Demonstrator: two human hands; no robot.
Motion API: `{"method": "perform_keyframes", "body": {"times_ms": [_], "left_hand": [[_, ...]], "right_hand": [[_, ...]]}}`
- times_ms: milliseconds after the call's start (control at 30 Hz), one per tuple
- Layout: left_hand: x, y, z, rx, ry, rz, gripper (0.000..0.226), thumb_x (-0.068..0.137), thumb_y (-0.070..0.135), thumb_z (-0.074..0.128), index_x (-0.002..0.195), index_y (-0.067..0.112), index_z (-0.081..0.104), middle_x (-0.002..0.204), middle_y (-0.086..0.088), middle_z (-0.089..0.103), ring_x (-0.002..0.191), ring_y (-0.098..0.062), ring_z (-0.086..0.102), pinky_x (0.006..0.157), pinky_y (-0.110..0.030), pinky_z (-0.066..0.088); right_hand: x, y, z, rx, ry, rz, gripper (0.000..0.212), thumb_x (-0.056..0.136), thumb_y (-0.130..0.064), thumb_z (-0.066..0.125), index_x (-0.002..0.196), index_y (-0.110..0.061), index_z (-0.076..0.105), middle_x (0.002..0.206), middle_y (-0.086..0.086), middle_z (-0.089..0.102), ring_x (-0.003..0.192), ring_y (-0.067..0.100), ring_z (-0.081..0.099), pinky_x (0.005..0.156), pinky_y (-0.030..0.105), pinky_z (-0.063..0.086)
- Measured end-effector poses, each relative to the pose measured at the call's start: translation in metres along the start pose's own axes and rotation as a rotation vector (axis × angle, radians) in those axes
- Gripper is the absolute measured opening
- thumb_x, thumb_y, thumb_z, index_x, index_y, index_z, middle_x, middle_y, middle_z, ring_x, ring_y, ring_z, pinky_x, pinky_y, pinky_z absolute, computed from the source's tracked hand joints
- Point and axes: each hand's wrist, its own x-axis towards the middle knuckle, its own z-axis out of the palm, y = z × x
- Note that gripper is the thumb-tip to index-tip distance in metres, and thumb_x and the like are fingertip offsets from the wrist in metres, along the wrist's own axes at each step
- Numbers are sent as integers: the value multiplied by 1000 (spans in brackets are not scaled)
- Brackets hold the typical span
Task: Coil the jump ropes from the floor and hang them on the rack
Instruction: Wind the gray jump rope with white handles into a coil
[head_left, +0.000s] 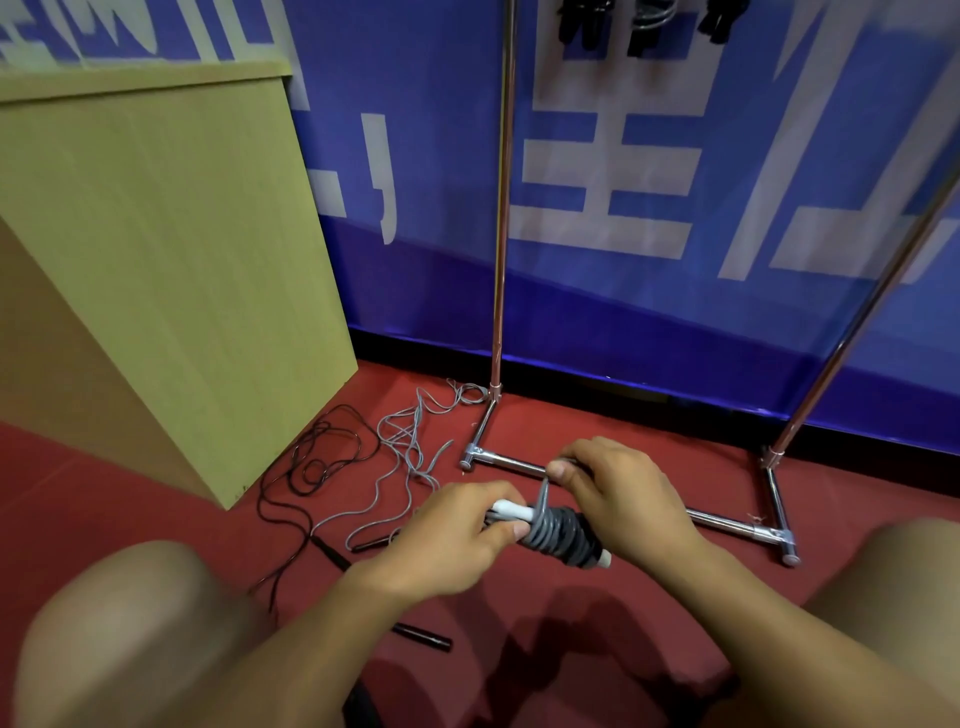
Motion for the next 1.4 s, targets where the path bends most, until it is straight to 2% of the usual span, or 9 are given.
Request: {"method": "perform_keyframes", "body": {"times_ms": [200,467,700,767,833,933,1067,1200,1400], "left_hand": [[0,6,-7,-212,-67,42,2,90,26,66,89,27,67,70,14,59,64,-6,48,64,-30,40],[-4,19,-21,-581,-122,121,3,92,17,65,91,16,68,72,9,64,65,-9,56,67,-20,44],[-3,22,-17,-855,-17,7,17,90,20,61,100,7,67,78,0,70,70,-11,62,66,-20,49],[-1,21,-16,-914,28,-28,20,90,25,61,101,9,68,78,-3,70,69,-12,59,67,-19,48],[0,21,-16,-939,94,-61,22,92,31,63,99,11,67,77,-5,69,65,-11,55,66,-19,47],[3,19,-14,-867,233,-142,27,90,34,61,100,9,67,76,-7,69,62,-11,52,66,-22,46],[4,15,-10,-645,362,-227,22,99,32,56,92,13,64,68,2,66,57,-9,51,61,-20,43],[5,6,-5,-396,441,-226,25,98,36,58,80,19,56,61,7,58,53,-5,47,57,-22,39],[2,6,-2,-26,408,-147,17,96,37,61,87,24,53,68,15,59,64,1,54,58,-20,37]], "right_hand": [[13,6,-3,158,-46,129,19,84,-49,68,77,-32,69,70,-10,68,68,7,62,66,32,51],[22,4,-20,600,-108,233,34,59,-40,82,65,-11,65,49,-9,51,45,3,38,46,17,33],[20,2,-15,346,-94,100,17,80,2,69,66,-3,59,53,-4,62,47,2,55,47,17,44],[16,-2,-8,374,-123,86,18,72,0,60,62,-15,58,49,-13,57,49,-5,54,50,9,39],[11,-3,-1,311,-157,92,29,83,-2,59,60,-19,58,46,-14,56,46,-2,52,49,11,37],[4,-12,12,261,-209,-15,19,95,-21,61,79,-15,68,57,-6,64,50,1,56,57,20,44],[-9,-23,23,149,-272,-134,25,96,-40,53,81,-20,55,70,-5,64,68,16,60,67,35,48],[-20,-32,29,75,-326,-231,22,97,-41,44,87,-21,48,80,4,62,76,30,55,66,42,43],[-24,-36,24,35,-320,-285,11,85,-34,37,87,-24,42,82,-1,57,72,26,52,64,44,46]]}}
